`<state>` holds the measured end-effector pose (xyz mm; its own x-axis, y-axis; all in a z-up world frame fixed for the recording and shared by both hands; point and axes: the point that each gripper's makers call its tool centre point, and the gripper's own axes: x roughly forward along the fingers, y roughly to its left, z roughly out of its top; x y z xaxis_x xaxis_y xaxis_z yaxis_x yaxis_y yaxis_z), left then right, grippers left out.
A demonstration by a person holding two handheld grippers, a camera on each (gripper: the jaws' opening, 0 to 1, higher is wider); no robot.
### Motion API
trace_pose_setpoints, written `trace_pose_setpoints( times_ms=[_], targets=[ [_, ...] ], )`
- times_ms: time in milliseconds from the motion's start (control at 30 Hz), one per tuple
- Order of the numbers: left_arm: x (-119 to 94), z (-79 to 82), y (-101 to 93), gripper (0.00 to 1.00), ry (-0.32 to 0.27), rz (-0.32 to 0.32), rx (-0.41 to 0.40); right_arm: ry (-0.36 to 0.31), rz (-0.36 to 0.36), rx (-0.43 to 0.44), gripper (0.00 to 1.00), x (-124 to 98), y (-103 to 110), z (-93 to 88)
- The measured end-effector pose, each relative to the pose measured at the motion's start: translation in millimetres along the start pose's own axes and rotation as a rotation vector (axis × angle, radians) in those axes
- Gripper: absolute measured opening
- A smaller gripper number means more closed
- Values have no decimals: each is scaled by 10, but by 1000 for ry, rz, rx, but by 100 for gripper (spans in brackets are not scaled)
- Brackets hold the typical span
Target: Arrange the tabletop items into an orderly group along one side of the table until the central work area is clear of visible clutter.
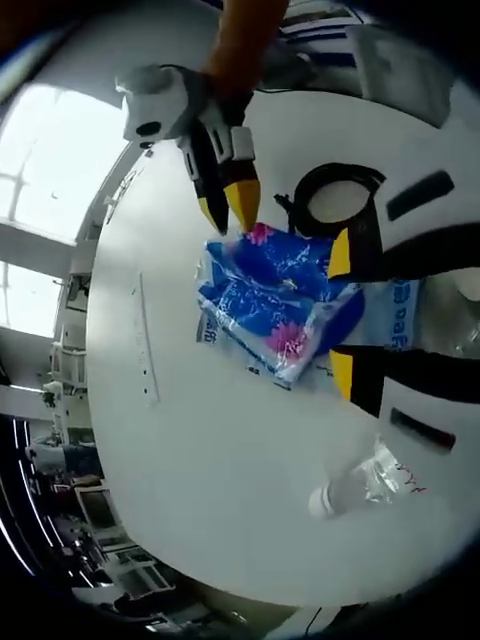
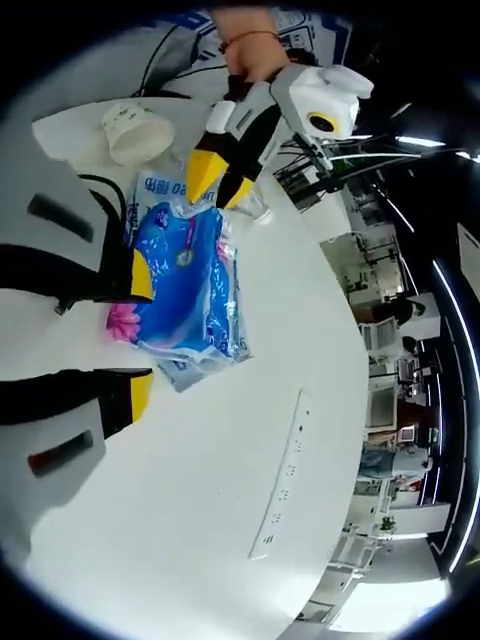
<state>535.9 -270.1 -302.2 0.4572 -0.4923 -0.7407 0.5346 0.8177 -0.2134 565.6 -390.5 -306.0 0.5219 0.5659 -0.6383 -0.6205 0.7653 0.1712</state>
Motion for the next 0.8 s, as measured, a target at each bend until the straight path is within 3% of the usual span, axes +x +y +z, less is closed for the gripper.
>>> trace_pose_setpoints(
  times_ms=[133,367,800],
  targets=[
    [37,-23,20,20,8,4,-24,1,-6,12,15,37,-41,-13],
    [73,-59,3,7,26,-1,-39,14,-4,12,1,53,-48,-50],
    [90,-66,-109,0,34,-29,-38,0,-11,44,0,-10,-80,-43]
  ],
)
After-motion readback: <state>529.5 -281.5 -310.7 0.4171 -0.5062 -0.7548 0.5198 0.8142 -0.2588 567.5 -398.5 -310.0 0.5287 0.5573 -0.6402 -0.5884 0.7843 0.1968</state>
